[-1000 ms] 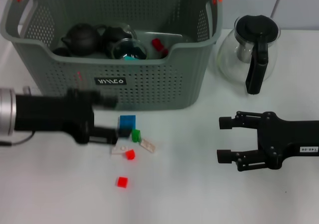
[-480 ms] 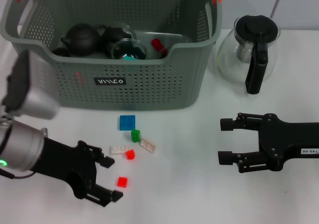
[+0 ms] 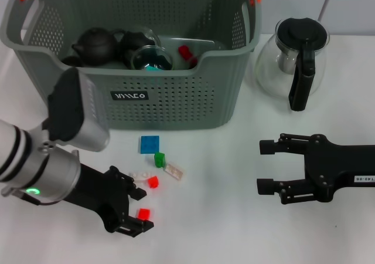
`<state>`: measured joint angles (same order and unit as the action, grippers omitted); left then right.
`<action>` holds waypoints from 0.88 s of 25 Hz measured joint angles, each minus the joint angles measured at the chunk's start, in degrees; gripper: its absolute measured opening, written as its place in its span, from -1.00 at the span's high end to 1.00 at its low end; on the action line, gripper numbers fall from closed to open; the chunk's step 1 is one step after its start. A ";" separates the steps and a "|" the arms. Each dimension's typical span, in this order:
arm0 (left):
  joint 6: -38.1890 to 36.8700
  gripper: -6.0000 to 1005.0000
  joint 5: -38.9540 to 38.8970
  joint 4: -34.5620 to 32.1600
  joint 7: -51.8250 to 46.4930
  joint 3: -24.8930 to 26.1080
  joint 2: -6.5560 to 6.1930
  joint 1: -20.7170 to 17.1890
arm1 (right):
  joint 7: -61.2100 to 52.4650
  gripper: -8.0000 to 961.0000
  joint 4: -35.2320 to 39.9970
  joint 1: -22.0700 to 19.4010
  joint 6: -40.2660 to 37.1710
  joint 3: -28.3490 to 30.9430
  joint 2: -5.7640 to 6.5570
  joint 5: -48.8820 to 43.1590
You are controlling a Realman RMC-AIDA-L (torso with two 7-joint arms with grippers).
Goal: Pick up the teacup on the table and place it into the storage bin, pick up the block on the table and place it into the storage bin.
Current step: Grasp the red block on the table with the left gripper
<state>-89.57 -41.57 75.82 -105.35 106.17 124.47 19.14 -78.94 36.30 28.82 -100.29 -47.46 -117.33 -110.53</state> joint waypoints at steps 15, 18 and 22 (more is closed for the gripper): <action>6.47 -0.16 3.67 -1.03 -2.31 -6.39 -0.02 -0.39 | 0.10 -0.90 0.00 -0.17 0.10 0.00 0.00 -0.14; 7.32 -0.16 3.82 -0.55 -2.32 -7.10 -0.02 -1.04 | 0.11 -0.90 0.00 -0.17 0.10 0.00 0.00 -0.08; 7.61 -0.16 3.68 -0.26 -2.32 -7.15 -0.01 -1.36 | 0.11 -0.90 0.00 -0.24 0.09 0.00 0.00 0.04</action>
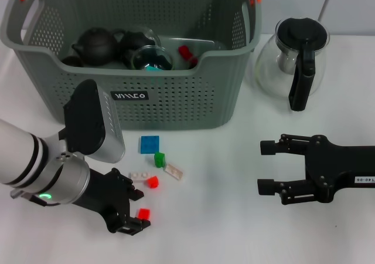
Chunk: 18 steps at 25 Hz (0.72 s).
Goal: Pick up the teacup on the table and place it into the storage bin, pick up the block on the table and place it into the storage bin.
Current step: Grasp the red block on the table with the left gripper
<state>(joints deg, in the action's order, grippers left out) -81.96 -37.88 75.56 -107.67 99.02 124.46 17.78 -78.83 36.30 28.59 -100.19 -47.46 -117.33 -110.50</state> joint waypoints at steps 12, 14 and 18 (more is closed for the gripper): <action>3.93 -0.16 0.18 0.04 -0.95 -0.22 0.09 -0.31 | 0.00 -0.90 0.00 -0.03 0.00 0.00 0.00 -0.12; 4.27 -0.16 0.23 0.22 -1.41 -0.22 0.09 -0.31 | -0.01 -0.90 0.00 -0.03 0.00 0.00 0.00 -0.14; 3.48 -0.16 0.29 0.51 -1.71 -0.36 0.09 -0.37 | 0.00 -0.90 0.00 -0.03 -0.01 0.00 0.00 -0.16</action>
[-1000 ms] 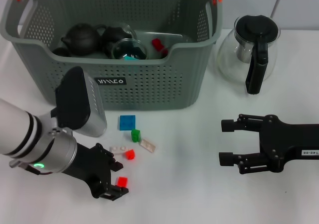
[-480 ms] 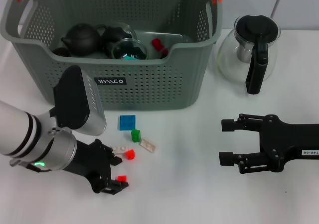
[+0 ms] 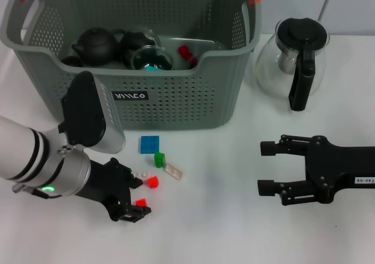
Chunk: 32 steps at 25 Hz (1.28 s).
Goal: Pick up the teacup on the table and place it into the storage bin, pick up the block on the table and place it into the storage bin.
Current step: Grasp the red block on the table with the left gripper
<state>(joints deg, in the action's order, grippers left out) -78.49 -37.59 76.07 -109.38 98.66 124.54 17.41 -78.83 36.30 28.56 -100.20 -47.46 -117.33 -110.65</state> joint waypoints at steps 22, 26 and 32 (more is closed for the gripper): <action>-0.32 0.04 0.89 -0.11 -1.39 -0.40 -0.09 0.11 | -0.04 -0.90 0.00 0.02 0.00 0.00 0.06 0.15; -0.33 0.14 0.90 -0.35 -2.13 -0.43 -0.15 0.39 | -0.03 -0.90 0.00 0.00 0.00 0.00 0.09 0.06; -0.34 0.51 1.47 -0.50 -2.87 -0.48 -0.17 0.49 | 0.00 -0.90 0.00 0.00 0.00 0.00 0.09 0.00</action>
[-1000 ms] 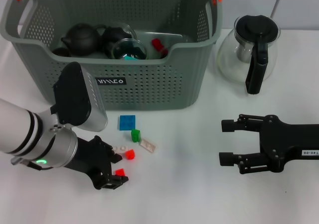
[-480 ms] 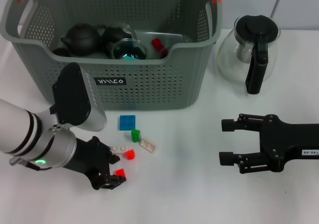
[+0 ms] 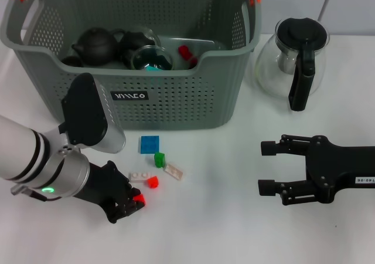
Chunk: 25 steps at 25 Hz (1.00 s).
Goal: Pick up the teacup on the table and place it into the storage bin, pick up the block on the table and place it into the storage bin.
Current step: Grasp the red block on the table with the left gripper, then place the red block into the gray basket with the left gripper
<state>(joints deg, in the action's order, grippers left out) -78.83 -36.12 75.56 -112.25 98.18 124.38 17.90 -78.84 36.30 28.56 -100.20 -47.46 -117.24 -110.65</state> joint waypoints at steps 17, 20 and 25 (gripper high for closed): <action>-27.02 0.62 -24.41 6.58 3.07 34.74 -0.36 10.50 | 0.00 -0.90 0.00 -0.06 0.03 0.00 -0.09 -0.06; -20.40 0.62 -24.39 7.74 -5.00 36.92 -0.48 14.10 | 0.00 -0.90 0.00 0.08 -0.17 0.00 -0.09 -0.08; -3.34 0.62 -20.62 2.94 -13.21 33.51 -2.70 20.01 | -0.01 -0.90 0.00 0.24 -0.29 0.00 -0.09 -0.09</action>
<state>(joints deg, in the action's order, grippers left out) -82.17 -56.74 78.50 -125.46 131.68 121.68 37.92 -78.85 36.30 28.80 -100.49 -47.46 -117.33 -110.74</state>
